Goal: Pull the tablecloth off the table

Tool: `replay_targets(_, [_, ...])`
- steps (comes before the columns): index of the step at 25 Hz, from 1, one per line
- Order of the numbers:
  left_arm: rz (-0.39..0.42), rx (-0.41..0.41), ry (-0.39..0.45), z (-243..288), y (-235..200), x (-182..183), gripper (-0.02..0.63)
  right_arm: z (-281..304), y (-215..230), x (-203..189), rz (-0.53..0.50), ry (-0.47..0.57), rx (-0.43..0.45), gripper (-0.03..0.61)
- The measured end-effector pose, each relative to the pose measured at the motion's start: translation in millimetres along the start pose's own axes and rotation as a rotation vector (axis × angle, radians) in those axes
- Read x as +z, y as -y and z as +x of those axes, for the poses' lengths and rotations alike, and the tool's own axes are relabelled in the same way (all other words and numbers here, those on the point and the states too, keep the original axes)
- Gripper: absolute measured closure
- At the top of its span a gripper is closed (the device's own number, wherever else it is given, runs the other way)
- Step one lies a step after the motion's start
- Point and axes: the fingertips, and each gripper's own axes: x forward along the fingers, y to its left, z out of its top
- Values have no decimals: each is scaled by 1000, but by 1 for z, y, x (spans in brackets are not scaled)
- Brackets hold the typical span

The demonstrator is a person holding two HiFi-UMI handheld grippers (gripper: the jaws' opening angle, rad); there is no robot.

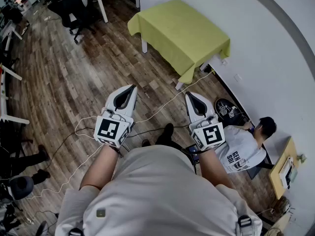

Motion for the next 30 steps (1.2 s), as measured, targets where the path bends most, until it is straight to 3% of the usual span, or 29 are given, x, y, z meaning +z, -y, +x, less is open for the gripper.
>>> replay_targets(10, [-8, -14, -18, 68, -4, -13, 612, 26, 52, -12, -8, -7, 15, 569])
replay_targets(17, [-7, -12, -32, 153, -3, -22, 612, 53, 128, -31, -23, -21, 19, 568])
replay_targets(24, [4, 59, -38, 211, -12, -15, 612, 88, 190, -34, -38, -17, 89, 568])
replay_targets(30, [15, 78, -41, 234, -23, -11, 612, 110, 211, -32, -26, 5, 94, 568])
